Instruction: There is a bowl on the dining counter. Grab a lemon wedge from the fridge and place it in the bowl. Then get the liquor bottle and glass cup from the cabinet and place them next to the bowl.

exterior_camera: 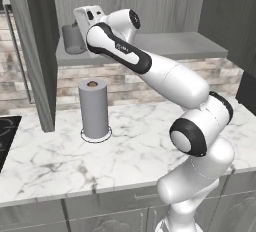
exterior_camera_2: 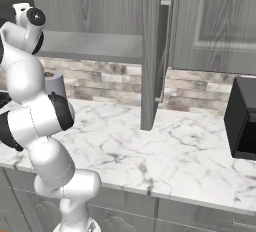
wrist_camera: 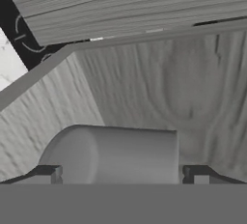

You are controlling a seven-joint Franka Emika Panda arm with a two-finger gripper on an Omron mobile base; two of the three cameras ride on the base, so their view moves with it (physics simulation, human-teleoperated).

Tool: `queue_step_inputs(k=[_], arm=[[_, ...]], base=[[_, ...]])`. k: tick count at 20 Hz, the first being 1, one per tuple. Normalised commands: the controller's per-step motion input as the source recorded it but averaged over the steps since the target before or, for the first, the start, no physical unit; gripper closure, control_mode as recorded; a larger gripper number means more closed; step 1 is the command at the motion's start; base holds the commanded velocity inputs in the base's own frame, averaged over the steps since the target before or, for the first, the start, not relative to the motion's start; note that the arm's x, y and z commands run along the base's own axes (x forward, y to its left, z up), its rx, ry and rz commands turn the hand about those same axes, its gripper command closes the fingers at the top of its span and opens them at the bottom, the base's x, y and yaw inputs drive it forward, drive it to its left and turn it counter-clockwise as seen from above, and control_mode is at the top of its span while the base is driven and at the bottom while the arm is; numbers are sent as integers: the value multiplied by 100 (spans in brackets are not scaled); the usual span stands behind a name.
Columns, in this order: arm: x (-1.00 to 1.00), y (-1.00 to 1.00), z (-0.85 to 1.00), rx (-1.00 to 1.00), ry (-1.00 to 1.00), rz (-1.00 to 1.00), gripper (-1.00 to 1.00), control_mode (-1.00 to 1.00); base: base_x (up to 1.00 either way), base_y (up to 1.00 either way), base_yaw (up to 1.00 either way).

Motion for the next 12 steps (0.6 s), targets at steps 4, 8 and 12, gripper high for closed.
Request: queue_step_inputs(k=[4,8,12], arm=[[0,11,-31,-4,7,0,100,-100],[0,4,-29,-2,7,0,100,-100],[0,2,-22,0,1,0,100,-100]], base=[[0,0,0],[0,0,0],[0,0,0]])
